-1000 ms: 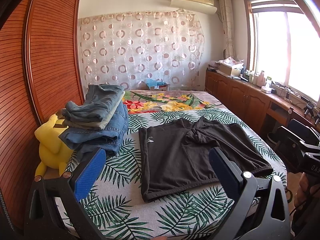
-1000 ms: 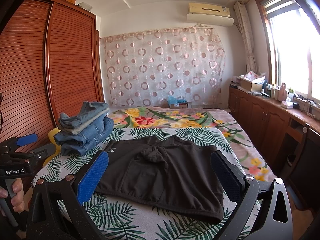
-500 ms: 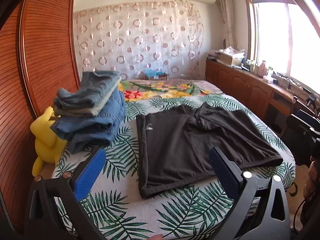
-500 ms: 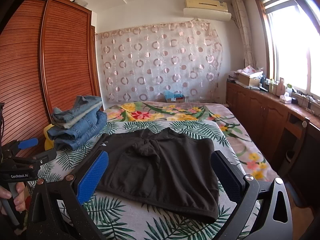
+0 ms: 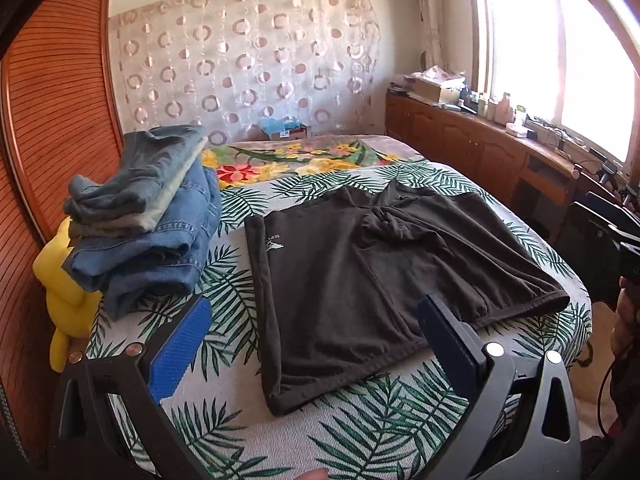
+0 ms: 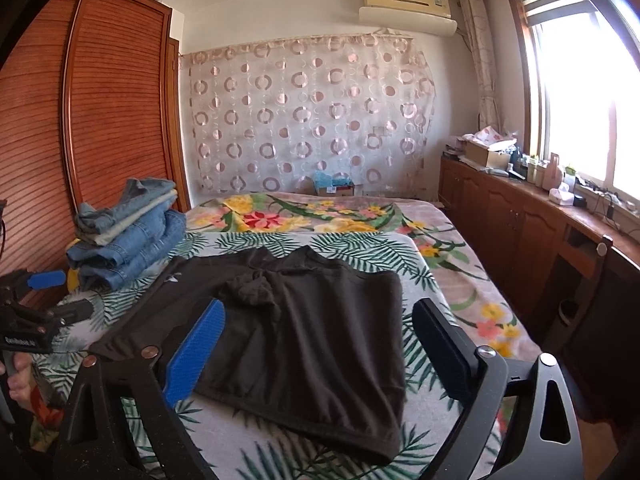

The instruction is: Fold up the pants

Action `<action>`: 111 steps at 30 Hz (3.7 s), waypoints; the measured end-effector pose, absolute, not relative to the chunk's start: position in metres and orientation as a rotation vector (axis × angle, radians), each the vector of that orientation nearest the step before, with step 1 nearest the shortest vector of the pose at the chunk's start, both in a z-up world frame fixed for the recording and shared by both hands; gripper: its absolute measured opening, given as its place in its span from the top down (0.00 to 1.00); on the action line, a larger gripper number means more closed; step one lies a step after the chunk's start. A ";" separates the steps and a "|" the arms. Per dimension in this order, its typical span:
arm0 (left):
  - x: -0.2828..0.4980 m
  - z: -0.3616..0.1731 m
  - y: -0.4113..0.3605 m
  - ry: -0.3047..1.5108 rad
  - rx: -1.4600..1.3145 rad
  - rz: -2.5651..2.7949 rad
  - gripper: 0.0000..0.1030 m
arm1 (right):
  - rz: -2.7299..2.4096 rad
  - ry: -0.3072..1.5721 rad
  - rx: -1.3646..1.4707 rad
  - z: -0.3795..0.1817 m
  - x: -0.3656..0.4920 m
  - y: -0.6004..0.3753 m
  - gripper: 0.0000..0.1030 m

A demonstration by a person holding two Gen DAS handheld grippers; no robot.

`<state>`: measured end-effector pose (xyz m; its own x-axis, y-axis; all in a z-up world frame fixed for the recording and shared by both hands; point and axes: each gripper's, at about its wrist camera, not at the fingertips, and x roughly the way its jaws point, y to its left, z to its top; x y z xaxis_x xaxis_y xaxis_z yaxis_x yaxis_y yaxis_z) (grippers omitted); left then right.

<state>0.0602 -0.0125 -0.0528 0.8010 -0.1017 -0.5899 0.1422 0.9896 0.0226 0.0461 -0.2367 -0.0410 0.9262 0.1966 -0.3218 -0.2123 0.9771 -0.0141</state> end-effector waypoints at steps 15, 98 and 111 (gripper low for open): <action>0.102 -0.052 -0.027 0.664 0.080 -0.205 0.00 | 0.223 0.419 -0.064 -0.021 0.086 -0.241 0.24; 0.123 -0.105 -0.026 0.817 0.063 -0.197 0.00 | 0.280 0.750 -0.040 -0.011 0.214 -0.261 0.94; 0.123 -0.105 -0.024 0.814 0.059 -0.194 0.00 | 0.341 0.753 -0.184 -0.019 0.209 -0.236 0.61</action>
